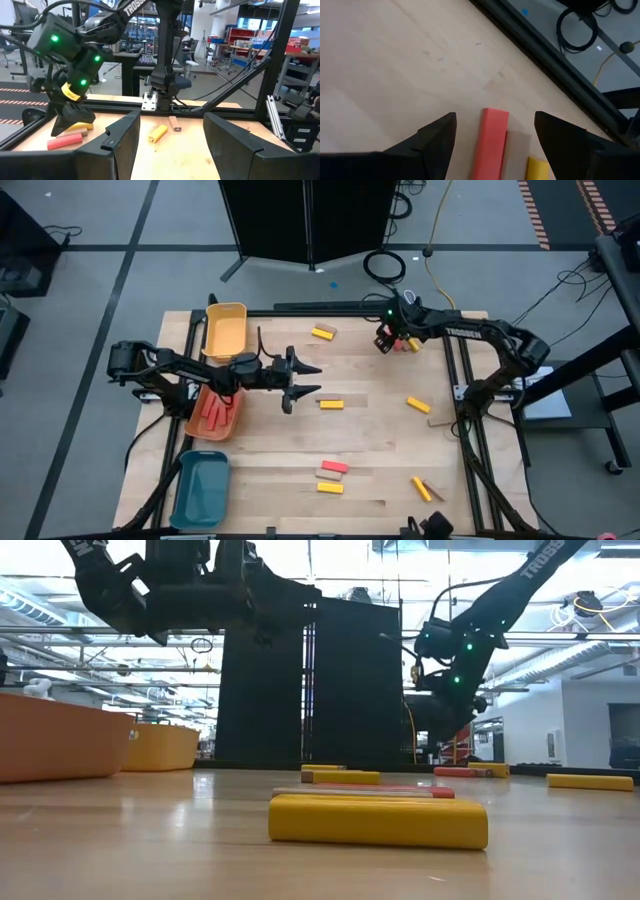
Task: Sort blocks
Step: Put the top red block in the orange bin
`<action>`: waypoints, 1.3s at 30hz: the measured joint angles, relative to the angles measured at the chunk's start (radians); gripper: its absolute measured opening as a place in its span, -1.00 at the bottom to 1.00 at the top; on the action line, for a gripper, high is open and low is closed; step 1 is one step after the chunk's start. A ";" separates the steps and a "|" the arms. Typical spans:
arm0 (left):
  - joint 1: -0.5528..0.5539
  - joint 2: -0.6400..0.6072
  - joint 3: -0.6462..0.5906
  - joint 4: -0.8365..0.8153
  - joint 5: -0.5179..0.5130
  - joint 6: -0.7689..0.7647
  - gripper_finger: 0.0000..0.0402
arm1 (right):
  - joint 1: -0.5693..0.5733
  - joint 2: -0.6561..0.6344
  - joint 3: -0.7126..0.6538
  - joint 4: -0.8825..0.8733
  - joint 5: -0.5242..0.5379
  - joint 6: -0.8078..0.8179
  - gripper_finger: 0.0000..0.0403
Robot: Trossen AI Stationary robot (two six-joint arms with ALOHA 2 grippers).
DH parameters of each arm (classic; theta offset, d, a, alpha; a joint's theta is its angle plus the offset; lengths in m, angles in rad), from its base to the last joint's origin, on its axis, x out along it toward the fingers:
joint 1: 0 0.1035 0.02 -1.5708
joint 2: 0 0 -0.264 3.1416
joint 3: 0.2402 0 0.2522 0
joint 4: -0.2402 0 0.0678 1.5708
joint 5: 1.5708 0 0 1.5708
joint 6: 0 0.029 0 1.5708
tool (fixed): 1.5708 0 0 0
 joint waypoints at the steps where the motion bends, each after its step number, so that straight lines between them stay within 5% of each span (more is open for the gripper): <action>1: 0.000 0.000 0.000 0.000 0.000 0.002 0.07 | -0.006 0.010 0.000 0.000 0.001 -0.005 0.30; 22: 0.001 0.000 0.000 -0.018 -0.009 0.010 0.07 | -0.030 0.180 0.003 0.039 -0.024 -0.126 0.30; 31: 0.001 0.000 0.004 -0.003 -0.013 0.010 0.07 | -0.088 0.178 0.003 0.024 -0.175 -0.065 0.30; 39: 0.001 0.000 0.018 -0.005 -0.013 0.013 0.07 | -0.103 0.179 0.002 0.013 -0.193 -0.047 0.14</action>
